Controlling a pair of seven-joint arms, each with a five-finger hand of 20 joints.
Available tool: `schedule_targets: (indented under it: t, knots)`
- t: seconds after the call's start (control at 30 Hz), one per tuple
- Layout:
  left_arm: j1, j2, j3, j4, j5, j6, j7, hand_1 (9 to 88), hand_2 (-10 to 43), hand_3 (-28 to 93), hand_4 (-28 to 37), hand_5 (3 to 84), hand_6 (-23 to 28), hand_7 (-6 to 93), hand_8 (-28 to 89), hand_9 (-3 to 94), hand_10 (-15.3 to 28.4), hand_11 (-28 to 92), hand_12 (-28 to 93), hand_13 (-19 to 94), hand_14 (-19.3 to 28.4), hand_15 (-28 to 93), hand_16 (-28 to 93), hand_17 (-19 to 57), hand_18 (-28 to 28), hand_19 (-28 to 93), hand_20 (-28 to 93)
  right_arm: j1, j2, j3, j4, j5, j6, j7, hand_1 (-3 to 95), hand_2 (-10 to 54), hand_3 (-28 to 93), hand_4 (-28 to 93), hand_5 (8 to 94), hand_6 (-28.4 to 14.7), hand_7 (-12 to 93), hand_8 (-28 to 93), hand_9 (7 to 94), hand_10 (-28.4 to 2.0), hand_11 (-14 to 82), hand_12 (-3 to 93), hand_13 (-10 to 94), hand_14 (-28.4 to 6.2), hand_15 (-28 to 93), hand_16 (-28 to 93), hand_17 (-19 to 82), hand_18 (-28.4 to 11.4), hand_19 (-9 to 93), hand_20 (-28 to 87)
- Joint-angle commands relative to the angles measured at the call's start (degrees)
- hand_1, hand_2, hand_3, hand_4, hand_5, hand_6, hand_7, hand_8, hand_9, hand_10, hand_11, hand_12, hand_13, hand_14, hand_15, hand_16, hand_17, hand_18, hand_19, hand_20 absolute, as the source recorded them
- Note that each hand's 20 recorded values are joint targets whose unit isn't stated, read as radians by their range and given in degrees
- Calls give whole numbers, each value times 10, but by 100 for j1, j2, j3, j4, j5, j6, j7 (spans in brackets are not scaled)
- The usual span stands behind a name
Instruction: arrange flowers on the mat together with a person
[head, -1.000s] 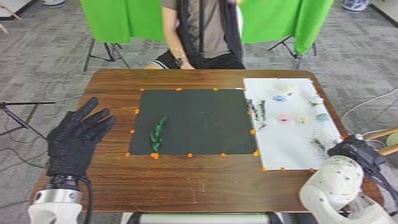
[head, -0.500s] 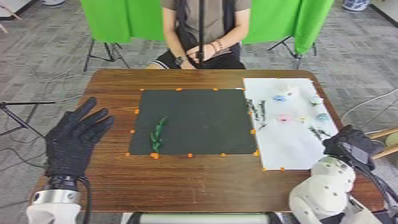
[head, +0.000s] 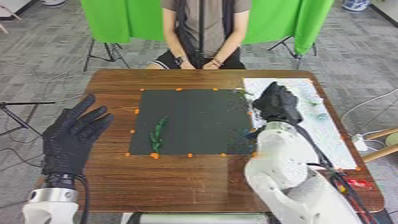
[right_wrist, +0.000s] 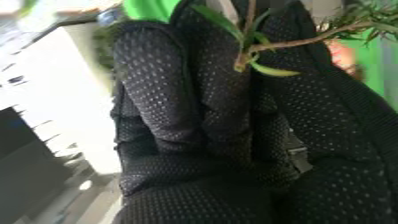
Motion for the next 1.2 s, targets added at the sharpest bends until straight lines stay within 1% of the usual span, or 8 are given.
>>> schedule_targets:
  t: [0.03,0.33,0.43,0.53,0.8,0.93,1.1,1.2]
  knots:
    - [-71,-19,0,-6,56,-29,-176,217,91,766,-283,390,114,101,-83,387,232,266,103,296,284,518,-114,-51,270,693,-133,489,-846,-555,903,526,-177,-522,495,-95,703,-283,928,4,167,52,937,-119,367,164,827,-105,627,143,273,-194,871,-27]
    - [-172,74,38,14,36,-21,-117,217,91,766,-283,390,114,100,-82,388,232,265,103,296,284,517,-114,-51,269,693,-133,856,-1252,-1085,1575,403,-395,-771,481,-95,698,-283,935,5,173,50,937,-119,385,162,828,-105,635,142,273,-195,875,-39]
    - [-257,120,109,38,16,-3,-63,217,91,767,-283,390,114,100,-82,388,232,264,103,296,284,518,-114,-51,270,693,-132,728,-1479,-1010,1638,192,-681,-1033,472,-95,703,-283,936,4,176,48,937,-119,390,160,829,-106,636,142,273,-196,877,-42]
    - [-320,102,113,66,45,-79,-126,218,91,766,-283,391,114,100,-82,388,232,264,103,296,284,518,-114,-51,270,693,-133,652,-1560,-1004,1611,281,-998,-1150,462,-95,708,-283,937,3,182,43,937,-120,395,158,830,-108,637,141,274,-197,880,-45]
    - [-336,130,104,75,48,-74,-128,219,93,767,-282,390,114,101,-82,388,231,265,103,296,284,518,-114,-51,270,693,-133,430,-1852,-976,1606,636,-1493,-1509,437,-95,719,-283,937,6,191,29,937,-123,399,156,826,-115,645,140,271,-200,883,-56]
    - [-422,139,179,110,22,-88,-88,222,96,771,-282,391,114,102,-83,387,231,266,103,297,284,518,-114,-51,270,693,-132,396,-1964,-941,1695,567,-1611,-1505,440,-95,719,-283,937,6,199,24,937,-125,405,155,827,-115,647,140,273,-201,887,-59]
    - [-373,162,164,92,21,-60,-101,221,97,769,-283,391,113,102,-83,387,231,266,102,297,284,519,-114,-51,270,693,-132,419,-1986,-927,1631,714,-1567,-1477,372,-95,743,-283,937,9,192,-119,937,-128,396,160,821,-121,653,136,269,-204,894,-76]
    - [-365,154,178,90,16,-59,-119,221,97,769,-283,391,113,102,-83,387,232,265,102,296,284,519,-115,-51,270,693,-132,429,-2049,-886,1639,787,-1518,-1429,362,-92,730,-283,937,6,180,-132,937,-128,395,158,821,-121,653,134,269,-206,895,-78]
